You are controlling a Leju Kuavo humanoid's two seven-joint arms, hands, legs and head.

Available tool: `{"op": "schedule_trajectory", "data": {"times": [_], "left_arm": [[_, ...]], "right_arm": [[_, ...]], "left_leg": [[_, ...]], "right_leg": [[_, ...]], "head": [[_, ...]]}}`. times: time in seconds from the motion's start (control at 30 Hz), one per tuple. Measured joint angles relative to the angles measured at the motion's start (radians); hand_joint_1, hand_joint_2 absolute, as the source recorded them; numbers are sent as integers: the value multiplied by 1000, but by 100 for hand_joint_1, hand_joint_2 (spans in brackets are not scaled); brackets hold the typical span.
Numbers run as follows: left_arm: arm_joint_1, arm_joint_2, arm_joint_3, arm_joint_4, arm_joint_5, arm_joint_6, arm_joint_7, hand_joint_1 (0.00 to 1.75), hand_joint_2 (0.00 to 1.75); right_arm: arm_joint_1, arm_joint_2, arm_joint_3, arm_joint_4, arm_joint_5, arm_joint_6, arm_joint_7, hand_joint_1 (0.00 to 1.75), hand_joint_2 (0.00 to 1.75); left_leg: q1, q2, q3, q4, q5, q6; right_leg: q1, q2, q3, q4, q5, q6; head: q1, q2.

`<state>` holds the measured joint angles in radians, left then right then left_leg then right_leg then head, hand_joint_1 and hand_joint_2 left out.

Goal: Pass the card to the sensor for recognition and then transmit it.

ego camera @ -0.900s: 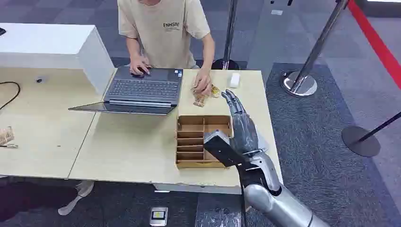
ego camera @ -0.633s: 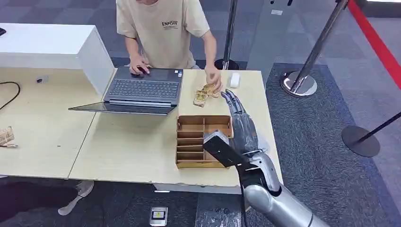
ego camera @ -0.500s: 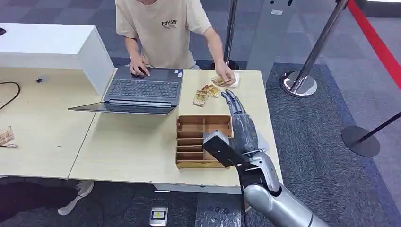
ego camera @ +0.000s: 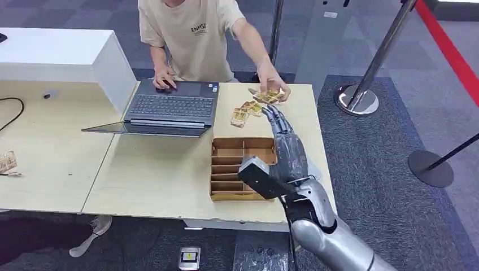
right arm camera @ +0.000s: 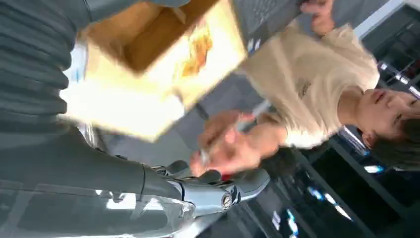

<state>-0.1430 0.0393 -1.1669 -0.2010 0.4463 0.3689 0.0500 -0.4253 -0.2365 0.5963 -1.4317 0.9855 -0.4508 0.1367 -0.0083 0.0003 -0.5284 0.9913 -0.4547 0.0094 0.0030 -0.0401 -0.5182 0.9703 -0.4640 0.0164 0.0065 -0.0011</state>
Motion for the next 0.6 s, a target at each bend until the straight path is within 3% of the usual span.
{"op": "schedule_trajectory", "data": {"times": [0.03, 0.1, 0.33, 0.43, 0.6], "left_arm": [[-1, 0, 0, 0, -2, -5, 4, 0, 175], [-2, 0, 0, 0, -3, -7, 8, 0, 175], [-4, 1, 0, 0, -6, -9, 9, 0, 175], [-7, 1, 0, 0, -8, -11, 10, 0, 175], [-11, 1, 0, 0, -14, -16, 13, 0, 175]], "right_arm": [[-17, -7, 5, 0, 133, 17, 29, 0, 175], [-42, -16, 11, 0, 236, 30, 55, 0, 175], [-73, -32, 33, 1, 306, 37, 74, 0, 175], [-89, -36, 42, 2, 394, 21, 75, 0, 175], [-106, -36, 56, 19, 432, -32, 69, 0, 175]], "left_leg": [[0, 0, 0, 0, 0, 0], [0, 0, 0, 0, 0, 0], [0, 0, 0, 0, 0, 0], [0, 0, 0, 0, 0, 0], [0, 0, 0, 0, 0, 0]], "right_leg": [[0, 0, 0, 0, 0, 0], [0, 0, 0, 0, 0, 0], [0, 0, 0, 0, 0, 0], [0, 0, 0, 0, 0, 0], [0, 0, 0, 0, 0, 0]], "head": [[0, 0], [0, 0], [0, 0], [0, 0], [0, 0]]}}
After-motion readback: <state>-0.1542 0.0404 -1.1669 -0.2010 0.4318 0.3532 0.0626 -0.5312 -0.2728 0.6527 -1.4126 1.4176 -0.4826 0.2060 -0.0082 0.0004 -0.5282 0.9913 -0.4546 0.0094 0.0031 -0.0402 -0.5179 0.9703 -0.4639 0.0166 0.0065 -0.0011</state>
